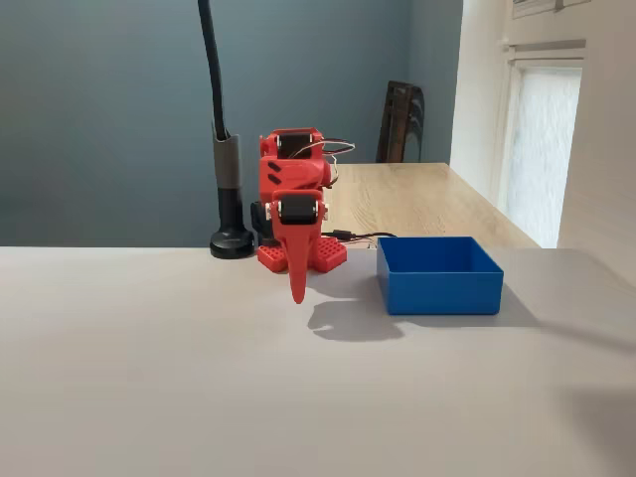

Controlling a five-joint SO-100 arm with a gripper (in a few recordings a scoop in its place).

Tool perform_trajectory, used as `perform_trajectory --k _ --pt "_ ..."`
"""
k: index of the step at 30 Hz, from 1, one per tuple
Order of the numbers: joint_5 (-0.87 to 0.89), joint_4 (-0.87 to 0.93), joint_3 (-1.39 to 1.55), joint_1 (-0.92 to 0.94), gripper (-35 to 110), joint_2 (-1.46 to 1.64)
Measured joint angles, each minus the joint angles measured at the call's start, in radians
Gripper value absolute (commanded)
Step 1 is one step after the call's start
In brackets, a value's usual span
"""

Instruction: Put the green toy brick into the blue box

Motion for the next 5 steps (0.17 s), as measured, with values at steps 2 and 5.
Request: perform_trajectory --k 2,5 --pt "0.0 0.0 0.0 0.0 0 0.0" --pt "0.0 0.0 0.0 0.0 0 0.0"
